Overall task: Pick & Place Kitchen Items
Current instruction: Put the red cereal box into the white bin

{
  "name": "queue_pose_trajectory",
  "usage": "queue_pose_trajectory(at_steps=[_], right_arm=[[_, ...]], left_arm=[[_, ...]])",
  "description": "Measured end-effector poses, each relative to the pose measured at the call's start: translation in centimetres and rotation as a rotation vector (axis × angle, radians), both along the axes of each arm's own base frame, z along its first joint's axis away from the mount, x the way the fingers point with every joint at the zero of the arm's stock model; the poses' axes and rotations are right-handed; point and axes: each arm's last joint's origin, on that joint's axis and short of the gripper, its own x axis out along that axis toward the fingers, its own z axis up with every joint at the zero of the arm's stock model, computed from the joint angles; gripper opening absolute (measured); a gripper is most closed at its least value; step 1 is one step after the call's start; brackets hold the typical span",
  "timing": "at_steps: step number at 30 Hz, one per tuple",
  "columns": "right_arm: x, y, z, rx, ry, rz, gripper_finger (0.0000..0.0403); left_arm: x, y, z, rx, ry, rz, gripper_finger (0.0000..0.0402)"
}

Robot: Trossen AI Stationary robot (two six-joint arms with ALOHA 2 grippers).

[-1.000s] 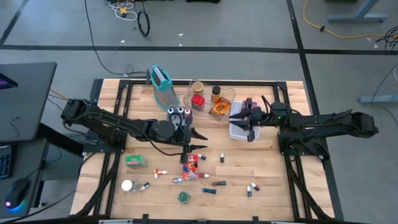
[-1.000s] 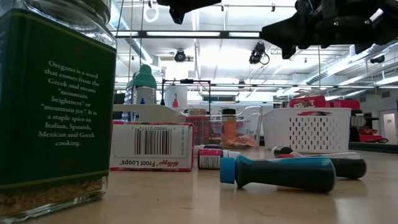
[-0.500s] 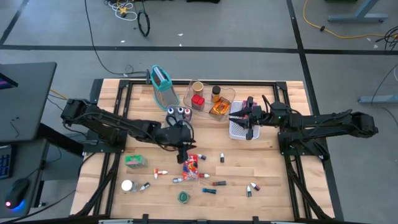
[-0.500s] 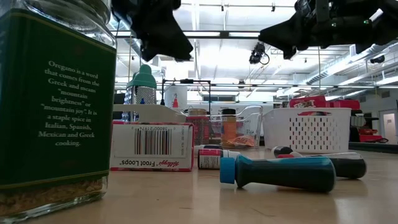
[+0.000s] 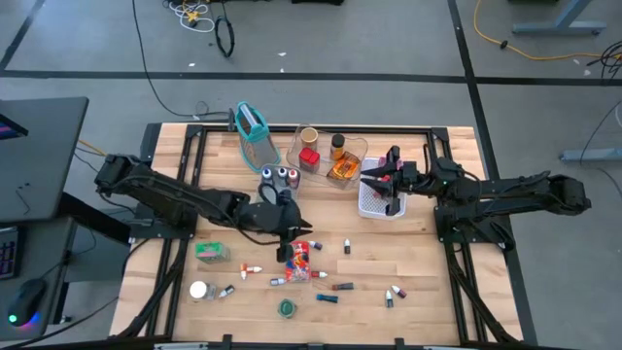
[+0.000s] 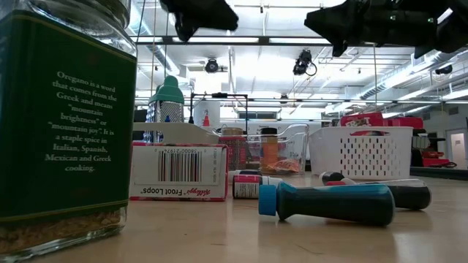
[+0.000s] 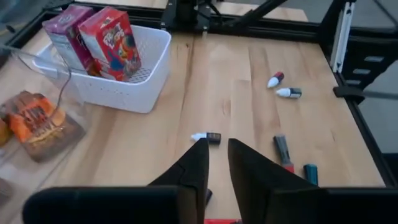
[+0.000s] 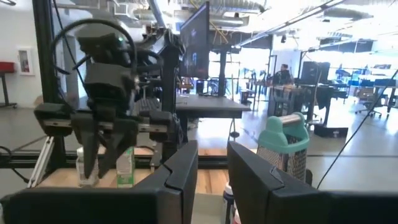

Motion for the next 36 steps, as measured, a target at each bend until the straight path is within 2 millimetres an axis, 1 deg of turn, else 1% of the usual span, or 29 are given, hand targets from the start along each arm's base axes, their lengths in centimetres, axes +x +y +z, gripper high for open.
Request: queue_pose_trajectory(at_steps=[3, 6, 9, 11, 13, 16, 20, 24, 25, 27, 29, 30, 33, 36], right_arm=[[0.0, 0.0, 0.0, 0.0, -0.002, 0.0, 0.0095], [0.0, 0.0, 0.1, -0.001, -0.006, 0.0, 0.0095], [0.0, 0.0, 0.1, 0.006, -0.008, 0.002, 0.0095], [0.0, 0.0, 0.1, 0.03, -0.011, 0.006, 0.0095], [0.0, 0.0, 0.0, 0.058, -0.004, 0.01, 0.0095], [0.0, 0.0, -0.1, 0.095, 0.003, 0.016, 0.0095], [0.1, 0.0, -0.4, 0.113, 0.034, 0.017, 0.0095], [0.1, 0.0, -0.5, 0.115, 0.041, 0.017, 0.0095], [0.1, 0.0, -0.5, 0.115, 0.04, 0.017, 0.0095], [0.1, 0.0, -0.4, 0.115, 0.04, 0.017, 0.0095], [0.1, 0.0, -0.5, 0.115, 0.04, 0.017, 0.0095], [0.1, 0.0, -0.5, 0.115, 0.042, 0.016, 0.0095], [0.1, 0.0, -0.5, 0.114, 0.044, 0.016, 0.0095], [0.1, 0.0, -0.5, 0.113, 0.041, 0.016, 0.0095]], left_arm=[[0.0, -0.6, 1.5, 0.029, 0.013, 0.014, 0.0066], [0.7, -1.2, 1.9, 0.095, 0.07, 0.064, 0.0066], [2.7, -1.9, 1.9, 0.151, 0.134, 0.036, 0.0065], [3.9, -2.4, 1.2, 0.179, 0.211, -0.022, 0.0065], [5.0, -2.9, 0.3, 0.171, 0.268, -0.072, 0.0065], [5.9, -3.2, -0.4, 0.151, 0.313, -0.118, 0.0068], [5.8, -2.7, -0.8, 0.085, 0.345, -0.066, 0.0087], [5.5, -1.7, -1.5, -0.015, 0.423, -0.003, 0.0124], [5.5, -1.4, -1.8, -0.046, 0.428, 0.0, 0.0133], [5.7, -1.0, -3.4, -0.088, 0.457, 0.011, 0.0148], [5.4, -0.6, -5.3, -0.1, 0.536, 0.046, 0.0158], [5.4, -0.4, -5.9, -0.108, 0.551, 0.059, 0.016], [5.1, 0.4, -7.1, -0.125, 0.593, 0.086, 0.0162], [5.4, 1.0, -8.3, -0.182, 0.626, 0.086, 0.0159]])
